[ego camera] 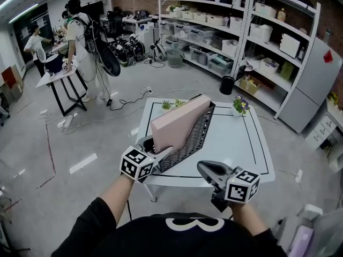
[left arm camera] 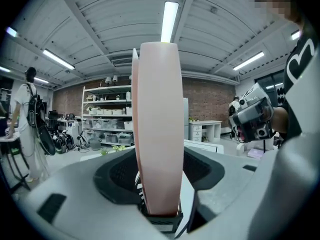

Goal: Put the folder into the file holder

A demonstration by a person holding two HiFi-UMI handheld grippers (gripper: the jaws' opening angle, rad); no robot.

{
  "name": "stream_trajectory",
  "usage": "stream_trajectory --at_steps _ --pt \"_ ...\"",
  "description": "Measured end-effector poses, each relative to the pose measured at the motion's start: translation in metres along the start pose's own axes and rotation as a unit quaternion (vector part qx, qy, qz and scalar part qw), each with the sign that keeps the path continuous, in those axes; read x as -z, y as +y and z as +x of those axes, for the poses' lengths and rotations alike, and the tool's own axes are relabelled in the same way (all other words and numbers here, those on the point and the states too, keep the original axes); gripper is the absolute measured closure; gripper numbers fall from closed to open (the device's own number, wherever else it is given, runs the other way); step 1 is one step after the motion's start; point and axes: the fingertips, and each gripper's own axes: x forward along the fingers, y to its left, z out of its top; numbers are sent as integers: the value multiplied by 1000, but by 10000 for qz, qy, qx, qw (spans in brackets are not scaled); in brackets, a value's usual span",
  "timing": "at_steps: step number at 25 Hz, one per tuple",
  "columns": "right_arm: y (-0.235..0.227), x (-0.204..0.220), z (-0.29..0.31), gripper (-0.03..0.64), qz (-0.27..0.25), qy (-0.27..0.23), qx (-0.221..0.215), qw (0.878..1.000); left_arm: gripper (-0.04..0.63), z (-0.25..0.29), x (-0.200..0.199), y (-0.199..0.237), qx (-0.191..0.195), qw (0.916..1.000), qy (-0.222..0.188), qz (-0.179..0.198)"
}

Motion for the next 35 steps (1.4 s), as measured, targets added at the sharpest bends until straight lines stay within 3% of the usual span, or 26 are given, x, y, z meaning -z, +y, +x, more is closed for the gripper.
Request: stream_trajectory --at_steps 3,8,10,13,18,21,26,35 --pt "13 -4 -5 612 -30 -104 16 9999 316 -13 4 6 -267 9996 51 -74" --pt "30 -2 -17 612 -178 -55 50 9998 302 -50 6 0 -524 9969 -31 -588" --pt "31 4 -22 612 -148 -40 107 9998 302 -63 17 -5 -635 9938 146 -900" --pt "31 13 -25 612 -109 -7 179 9998 312 -83 31 -23 -692 9907 508 -1052" --pt "32 14 -25 612 -5 -198 170 9997 385 -99 20 -67 -435 9874 440 -1458" --pt "42 9 -22 612 30 -359 107 9993 549 -109 3 -91 -188 9835 131 -1796" --pt "72 -3 -20 612 -142 -446 -232 9986 589 -119 -20 -124 298 9824 -68 -1842" --pt "92 -11 -11 612 -407 -495 -248 9976 589 -140 -45 -121 349 9854 -392 -1623"
